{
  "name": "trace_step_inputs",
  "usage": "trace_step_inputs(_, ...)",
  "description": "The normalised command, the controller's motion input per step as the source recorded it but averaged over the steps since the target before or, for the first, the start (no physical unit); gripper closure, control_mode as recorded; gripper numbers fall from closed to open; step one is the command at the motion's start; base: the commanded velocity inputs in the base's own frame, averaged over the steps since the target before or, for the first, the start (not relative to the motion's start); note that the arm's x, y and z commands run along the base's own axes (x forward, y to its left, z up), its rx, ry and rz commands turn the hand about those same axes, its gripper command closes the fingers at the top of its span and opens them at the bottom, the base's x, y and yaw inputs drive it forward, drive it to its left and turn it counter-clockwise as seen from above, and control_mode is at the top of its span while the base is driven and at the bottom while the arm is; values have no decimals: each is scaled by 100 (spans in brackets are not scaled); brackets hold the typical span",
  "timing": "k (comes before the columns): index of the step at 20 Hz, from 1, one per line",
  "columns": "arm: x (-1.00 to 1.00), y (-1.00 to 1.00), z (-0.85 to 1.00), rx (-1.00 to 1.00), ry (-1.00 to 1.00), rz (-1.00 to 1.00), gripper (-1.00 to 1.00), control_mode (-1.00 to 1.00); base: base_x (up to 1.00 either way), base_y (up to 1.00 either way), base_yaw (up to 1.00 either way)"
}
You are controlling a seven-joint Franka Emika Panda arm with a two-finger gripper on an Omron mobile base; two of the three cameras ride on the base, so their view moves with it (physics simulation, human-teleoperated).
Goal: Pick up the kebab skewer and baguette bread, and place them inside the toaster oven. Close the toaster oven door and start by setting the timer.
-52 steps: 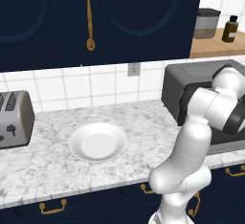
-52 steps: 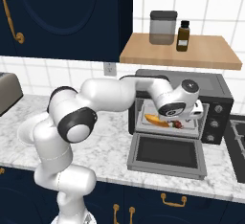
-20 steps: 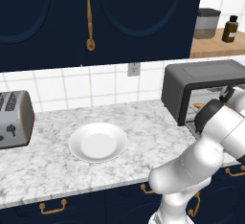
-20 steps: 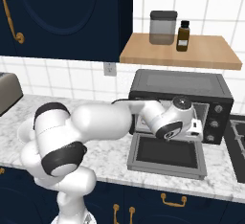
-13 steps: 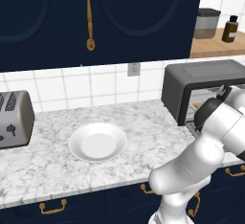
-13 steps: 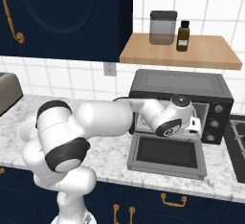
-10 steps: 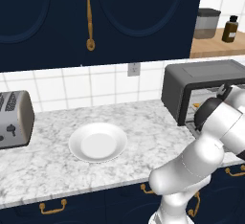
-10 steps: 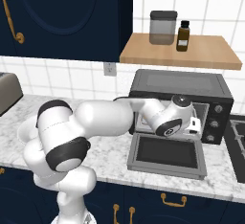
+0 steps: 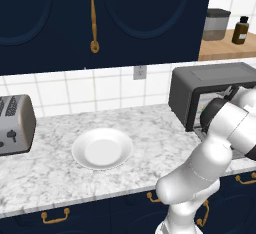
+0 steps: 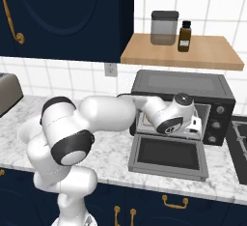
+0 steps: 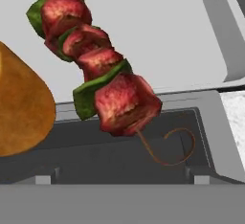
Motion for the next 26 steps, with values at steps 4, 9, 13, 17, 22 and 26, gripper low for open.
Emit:
trace_step_inputs(4, 24, 0, 0, 0, 0, -1, -100, -100, 0, 0, 0)
trace_step_inputs(9, 25, 0, 0, 2, 0, 0, -100, -100, 0, 0, 0)
trace_step_inputs(13, 26, 3, 0, 3, 0, 0, -100, -100, 0, 0, 0)
trace_step_inputs(17, 27, 2, 0, 3, -4, 0, -100, -100, 0, 0, 0)
trace_step_inputs(22, 36, 10, 0, 8, -13, -2, -100, -100, 0, 0, 0)
trace_step_inputs(26, 35, 17, 0, 8, -10, -5, -100, -100, 0, 0, 0)
